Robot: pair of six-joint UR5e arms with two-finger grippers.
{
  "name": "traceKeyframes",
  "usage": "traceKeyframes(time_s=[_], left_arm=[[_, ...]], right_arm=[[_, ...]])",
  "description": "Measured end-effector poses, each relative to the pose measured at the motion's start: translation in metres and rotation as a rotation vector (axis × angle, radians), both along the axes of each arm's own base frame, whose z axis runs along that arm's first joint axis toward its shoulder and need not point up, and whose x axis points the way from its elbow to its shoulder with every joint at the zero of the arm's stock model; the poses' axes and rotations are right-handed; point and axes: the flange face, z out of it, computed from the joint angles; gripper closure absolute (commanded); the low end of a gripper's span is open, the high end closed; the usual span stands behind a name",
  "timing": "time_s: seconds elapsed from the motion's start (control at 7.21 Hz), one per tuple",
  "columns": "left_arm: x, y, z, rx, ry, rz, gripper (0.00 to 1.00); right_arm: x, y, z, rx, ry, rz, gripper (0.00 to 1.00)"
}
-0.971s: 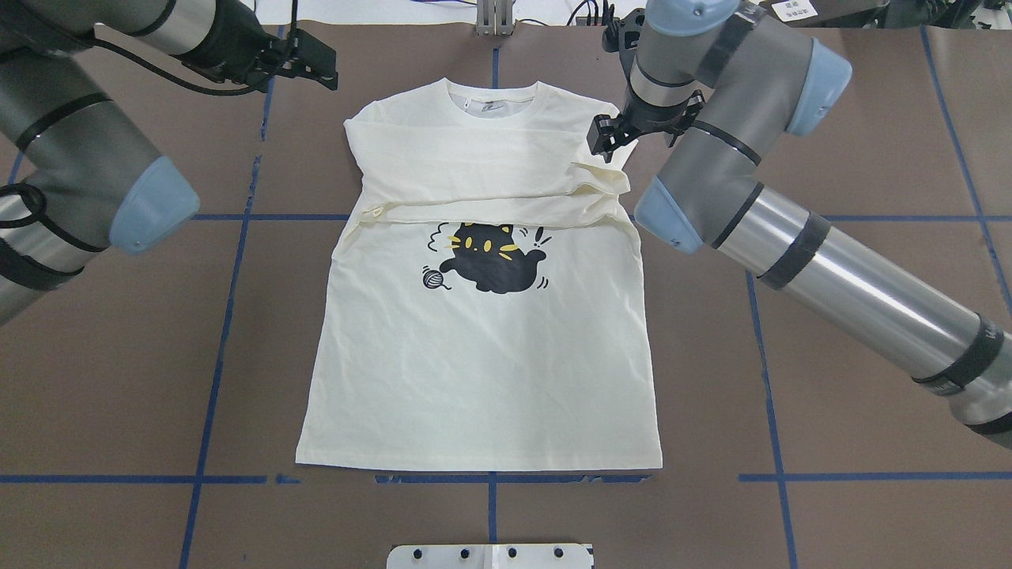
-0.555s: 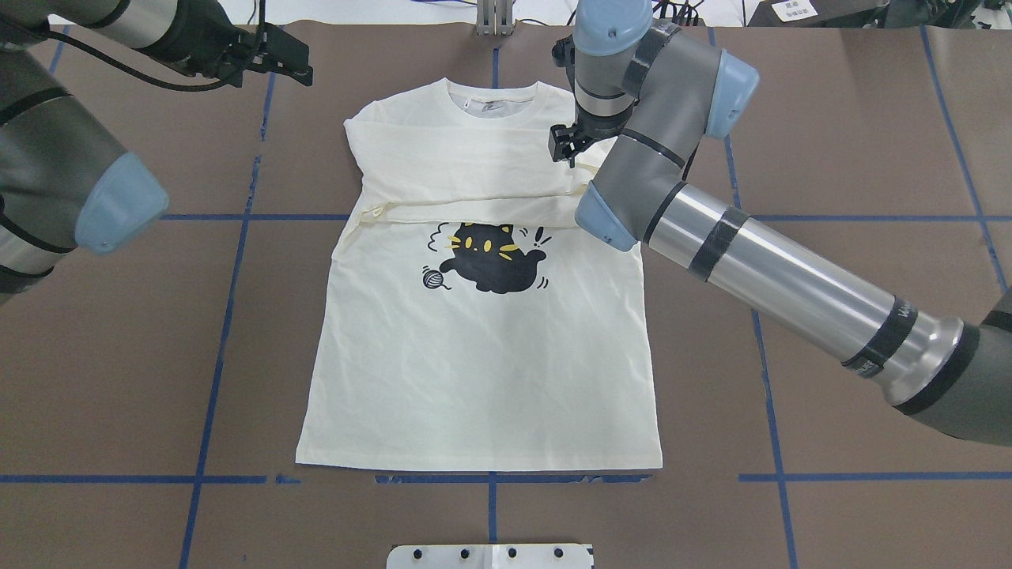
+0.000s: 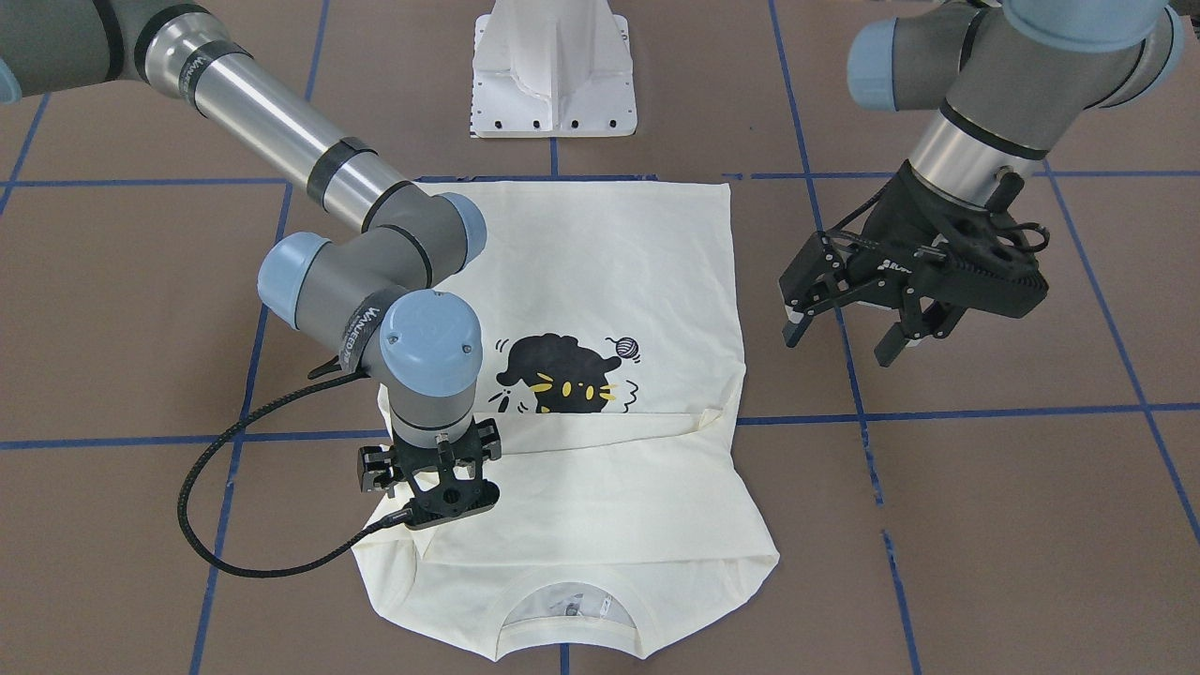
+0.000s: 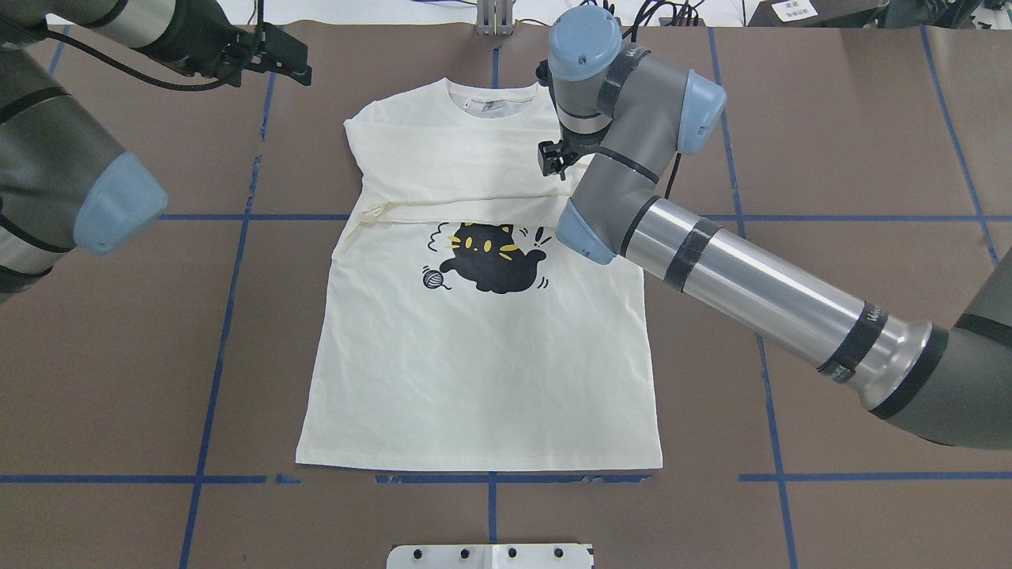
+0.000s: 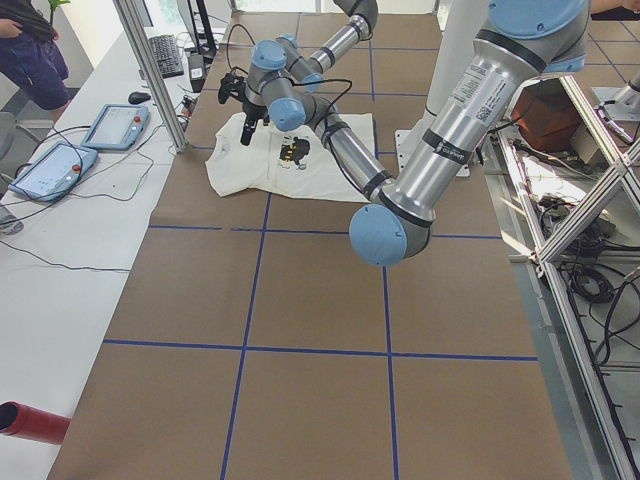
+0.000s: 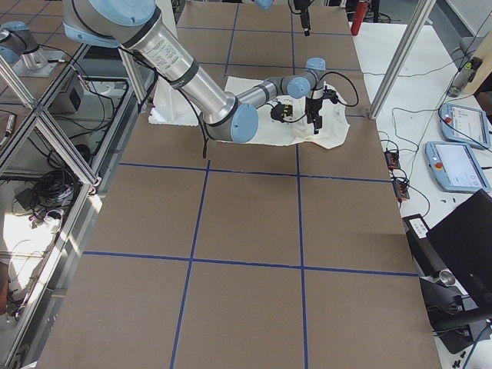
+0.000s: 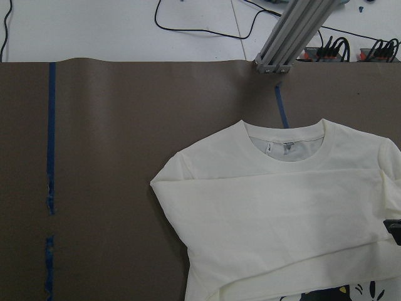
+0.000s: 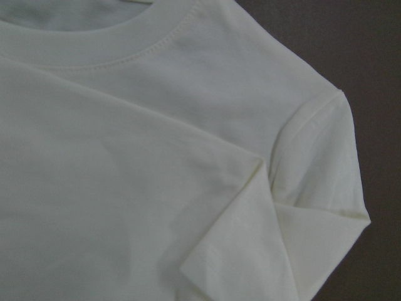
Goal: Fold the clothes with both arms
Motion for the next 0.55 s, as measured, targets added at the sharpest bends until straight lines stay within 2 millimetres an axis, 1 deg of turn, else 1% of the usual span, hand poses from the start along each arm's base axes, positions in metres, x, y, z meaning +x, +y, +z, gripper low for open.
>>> traceKeyframes(time_s=[0.55], left_arm=[[0.0021,0.0001,0.0001,-0.001,0.001,0.003,0.00]], right_arm=[[0.0007,-0.0066,0.0101,0.026,0.051,0.028,0.00]])
